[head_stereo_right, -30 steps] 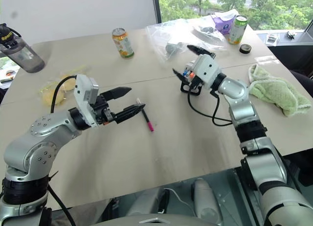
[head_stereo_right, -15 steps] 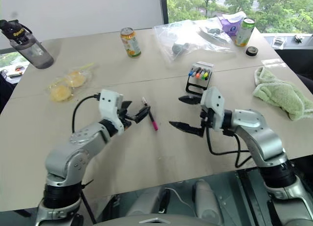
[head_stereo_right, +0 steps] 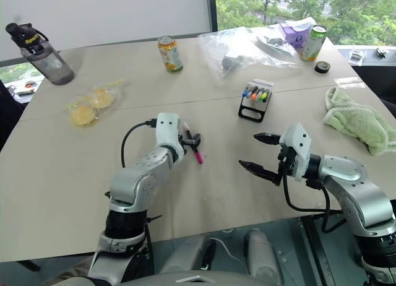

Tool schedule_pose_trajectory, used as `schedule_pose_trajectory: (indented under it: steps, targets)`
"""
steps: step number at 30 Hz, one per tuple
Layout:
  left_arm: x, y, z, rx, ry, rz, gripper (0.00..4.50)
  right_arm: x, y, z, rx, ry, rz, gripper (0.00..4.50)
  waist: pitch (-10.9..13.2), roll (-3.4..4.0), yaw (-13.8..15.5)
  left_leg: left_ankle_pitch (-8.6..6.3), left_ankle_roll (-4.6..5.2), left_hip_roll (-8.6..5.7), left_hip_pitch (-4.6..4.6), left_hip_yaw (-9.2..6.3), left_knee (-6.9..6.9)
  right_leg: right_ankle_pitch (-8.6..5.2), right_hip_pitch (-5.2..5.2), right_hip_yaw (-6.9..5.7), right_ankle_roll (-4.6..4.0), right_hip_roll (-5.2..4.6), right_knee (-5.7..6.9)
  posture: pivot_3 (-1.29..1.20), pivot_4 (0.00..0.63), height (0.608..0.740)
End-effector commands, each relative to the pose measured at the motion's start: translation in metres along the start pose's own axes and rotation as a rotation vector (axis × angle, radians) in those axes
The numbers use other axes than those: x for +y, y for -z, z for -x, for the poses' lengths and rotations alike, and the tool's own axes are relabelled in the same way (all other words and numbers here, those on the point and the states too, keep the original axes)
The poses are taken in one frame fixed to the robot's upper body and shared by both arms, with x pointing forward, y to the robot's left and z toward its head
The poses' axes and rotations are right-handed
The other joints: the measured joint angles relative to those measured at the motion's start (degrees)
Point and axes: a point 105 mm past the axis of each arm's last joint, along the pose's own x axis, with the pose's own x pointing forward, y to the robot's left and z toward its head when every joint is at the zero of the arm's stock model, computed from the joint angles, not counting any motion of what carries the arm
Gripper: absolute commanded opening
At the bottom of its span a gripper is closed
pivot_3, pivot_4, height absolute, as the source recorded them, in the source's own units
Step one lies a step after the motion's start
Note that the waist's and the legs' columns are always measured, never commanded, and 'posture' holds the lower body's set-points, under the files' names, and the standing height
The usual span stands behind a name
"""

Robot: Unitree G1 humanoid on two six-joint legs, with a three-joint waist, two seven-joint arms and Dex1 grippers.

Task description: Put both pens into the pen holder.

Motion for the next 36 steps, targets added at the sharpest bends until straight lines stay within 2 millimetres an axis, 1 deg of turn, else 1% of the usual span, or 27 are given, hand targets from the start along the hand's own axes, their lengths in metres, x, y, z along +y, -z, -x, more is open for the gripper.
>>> schedule_pose_trajectory:
  steps: [1,2,5,6,10,12,13,14,16,17,19,21,23,25,28,30,33,36]
  targets:
    - [-0.010,0.007,-0.002,0.045,0.025,-0.033,4.50,0.001,-0.014,0.006,-0.034,0.020,0.044,4.42,0.0,0.00,0.0,0.00,0.00,0.00,0.00,0.00,0.01,0.00,0.02,-0.01,0.00,0.00,-0.01,0.00,0.150,0.739]
    - [-0.013,0.010,-0.001,0.063,0.037,-0.045,4.50,0.001,-0.013,0.007,-0.032,0.023,0.042,4.42,0.0,0.00,0.0,0.00,0.00,-0.01,0.01,-0.01,0.02,0.00,0.04,-0.01,0.00,-0.01,-0.01,0.00,0.150,0.739]
    - [-0.013,0.020,0.002,0.117,0.035,-0.055,3.68,0.002,-0.012,0.006,-0.028,0.025,0.034,4.50,-0.1,0.01,0.0,0.00,0.00,-0.01,0.07,-0.02,0.02,0.00,0.10,-0.02,0.01,-0.01,-0.02,0.00,0.150,0.739]
    - [-0.012,0.023,0.003,0.137,0.027,-0.063,3.14,0.002,-0.012,0.006,-0.028,0.024,0.033,4.50,-0.1,0.00,0.1,0.00,0.00,-0.01,0.07,-0.04,0.03,0.00,0.11,-0.04,0.01,-0.01,-0.02,0.00,0.150,0.739]
    - [-0.002,0.032,0.004,0.185,-0.015,-0.076,1.36,0.004,-0.011,0.004,-0.029,0.021,0.031,4.50,-0.2,0.00,0.0,-0.01,0.00,-0.02,0.15,-0.07,0.04,0.00,0.21,-0.07,0.01,-0.02,-0.04,0.00,0.150,0.739]
    - [0.002,0.035,0.004,0.199,-0.036,-0.073,0.72,0.003,-0.012,0.004,-0.029,0.019,0.033,4.50,-0.2,0.02,0.0,-0.01,0.00,-0.01,0.21,-0.07,0.04,0.00,0.27,-0.07,0.01,-0.01,-0.04,0.00,0.150,0.739]
    - [0.003,0.035,0.004,0.201,-0.040,-0.075,0.21,0.003,-0.012,0.003,-0.029,0.019,0.034,4.50,-0.3,0.03,0.0,-0.01,0.00,-0.01,0.25,-0.09,0.04,0.00,0.31,-0.09,0.01,-0.01,-0.04,0.00,0.150,0.739]
    - [0.004,0.036,0.004,0.201,-0.043,-0.074,0.03,0.003,-0.012,0.003,-0.029,0.018,0.034,4.50,-0.3,0.04,-0.1,-0.01,0.00,-0.01,0.28,-0.09,0.04,0.00,0.34,-0.09,0.01,-0.01,-0.04,0.00,0.150,0.739]
    - [0.005,0.035,0.004,0.196,-0.042,-0.066,0.03,0.003,-0.012,0.003,-0.027,0.013,0.036,4.50,-0.4,0.06,-0.1,-0.01,0.00,-0.01,0.30,-0.08,0.04,0.00,0.35,-0.08,0.01,-0.01,-0.04,0.00,0.150,0.739]
    - [0.004,0.032,0.004,0.168,-0.031,-0.055,0.03,0.003,-0.013,0.002,-0.027,0.011,0.035,4.50,-0.4,0.06,-0.1,-0.01,0.00,-0.01,0.30,-0.08,0.04,0.00,0.35,-0.07,0.01,-0.01,-0.04,0.00,0.150,0.739]
    - [0.001,0.021,0.005,0.093,-0.001,-0.024,0.03,0.002,-0.014,-0.001,-0.030,0.015,0.019,4.50,-0.4,0.08,-0.2,-0.01,0.00,-0.01,0.31,-0.08,0.04,0.00,0.35,-0.07,0.01,-0.01,-0.04,0.00,0.150,0.739]
    - [-0.010,0.004,0.008,-0.020,0.107,0.029,0.03,-0.003,-0.016,-0.005,-0.039,0.041,-0.028,4.50,-0.4,0.08,-0.2,-0.01,0.00,0.00,0.30,-0.08,0.04,0.00,0.35,-0.08,0.01,-0.01,-0.04,0.00,0.150,0.739]
    - [-0.025,-0.013,0.018,-0.143,0.263,0.071,0.03,-0.003,-0.020,-0.010,-0.050,0.040,-0.086,4.50,-0.4,0.08,-0.1,-0.01,0.00,0.00,0.29,-0.09,0.04,0.00,0.34,-0.08,0.01,-0.02,-0.05,0.00,0.150,0.739]
    - [-0.038,-0.022,0.030,-0.223,0.405,0.106,0.03,-0.002,-0.024,-0.015,-0.058,0.032,-0.152,4.50,-0.4,0.06,0.1,-0.01,0.00,-0.01,0.21,-0.15,0.07,0.00,0.34,-0.17,0.00,-0.05,-0.08,0.00,0.150,0.739]
    - [-0.051,-0.034,0.049,-0.327,0.580,0.158,0.03,-0.001,-0.030,-0.021,-0.084,0.015,-0.265,4.50,-0.4,0.06,0.0,-0.01,0.01,-0.02,0.10,-0.23,0.12,0.00,0.32,-0.26,0.00,-0.07,-0.14,0.00,0.150,0.739]
    - [-0.057,-0.044,0.066,-0.406,0.708,0.231,0.03,0.001,-0.039,-0.027,-0.141,-0.007,-0.376,4.50,-0.4,0.07,-0.2,-0.01,0.01,-0.01,0.10,-0.24,0.10,0.00,0.30,-0.26,-0.01,-0.07,-0.15,0.00,0.150,0.739]
    - [-0.063,-0.049,0.081,-0.456,0.819,0.242,0.03,0.005,-0.051,-0.032,-0.219,-0.045,-0.500,4.50,-0.4,0.07,-0.3,-0.01,0.01,0.00,0.11,-0.24,0.07,0.00,0.29,-0.26,-0.01,-0.06,-0.15,0.00,0.150,0.739]
    - [-0.069,-0.051,0.091,-0.478,0.897,0.248,0.03,0.006,-0.059,-0.036,-0.260,-0.048,-0.571,4.50,-0.4,0.08,-0.3,-0.01,0.01,0.00,0.13,-0.22,0.07,0.00,0.29,-0.24,-0.02,-0.04,-0.14,0.00,0.150,0.739]
